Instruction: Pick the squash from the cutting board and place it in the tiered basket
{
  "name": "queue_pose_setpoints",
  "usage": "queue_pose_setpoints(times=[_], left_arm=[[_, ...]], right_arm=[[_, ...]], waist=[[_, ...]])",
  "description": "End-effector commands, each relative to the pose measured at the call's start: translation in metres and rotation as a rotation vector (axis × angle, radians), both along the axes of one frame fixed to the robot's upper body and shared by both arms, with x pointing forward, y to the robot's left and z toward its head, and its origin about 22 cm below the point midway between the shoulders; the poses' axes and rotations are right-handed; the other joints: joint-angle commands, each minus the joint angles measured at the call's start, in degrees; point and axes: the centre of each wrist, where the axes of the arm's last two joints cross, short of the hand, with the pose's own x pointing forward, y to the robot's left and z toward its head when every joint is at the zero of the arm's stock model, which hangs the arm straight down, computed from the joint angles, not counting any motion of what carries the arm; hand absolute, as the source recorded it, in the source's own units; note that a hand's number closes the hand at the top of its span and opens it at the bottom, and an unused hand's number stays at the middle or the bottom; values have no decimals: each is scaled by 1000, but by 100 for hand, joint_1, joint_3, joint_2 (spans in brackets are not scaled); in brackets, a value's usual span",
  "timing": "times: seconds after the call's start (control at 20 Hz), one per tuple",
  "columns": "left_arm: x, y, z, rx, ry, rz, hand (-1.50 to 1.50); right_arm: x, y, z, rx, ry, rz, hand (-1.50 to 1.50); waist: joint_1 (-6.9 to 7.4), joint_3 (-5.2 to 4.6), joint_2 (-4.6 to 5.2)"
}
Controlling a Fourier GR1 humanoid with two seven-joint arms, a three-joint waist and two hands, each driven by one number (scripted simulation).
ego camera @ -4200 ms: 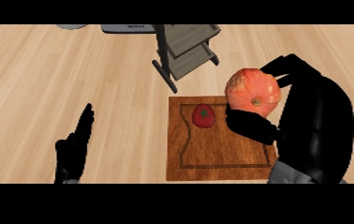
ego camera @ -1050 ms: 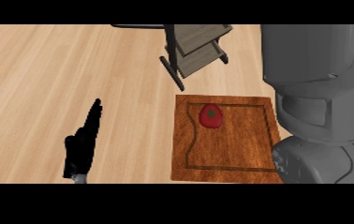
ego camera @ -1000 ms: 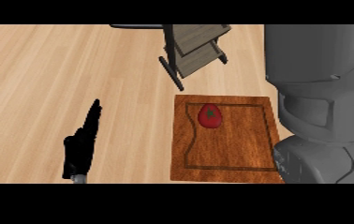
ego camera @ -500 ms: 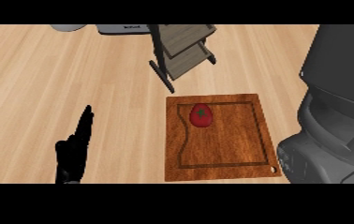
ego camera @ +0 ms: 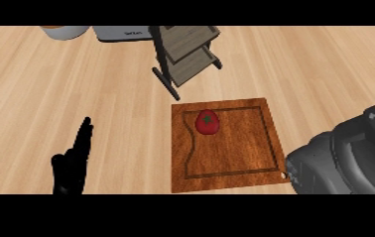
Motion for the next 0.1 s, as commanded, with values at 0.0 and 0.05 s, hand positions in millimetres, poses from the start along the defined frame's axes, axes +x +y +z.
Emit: queue_pose_setpoints(times=[0.0, 0.05], left_arm=[[-11, -10, -16, -22, 77, 20, 0], [-3, 9, -12, -5, 71, 38, 0]], right_arm=[[-50, -10, 1, 87, 84, 36, -150], [-61, -10, 1, 86, 72, 46, -150]], waist=[[-44, -26, -3], [-60, -34, 2]])
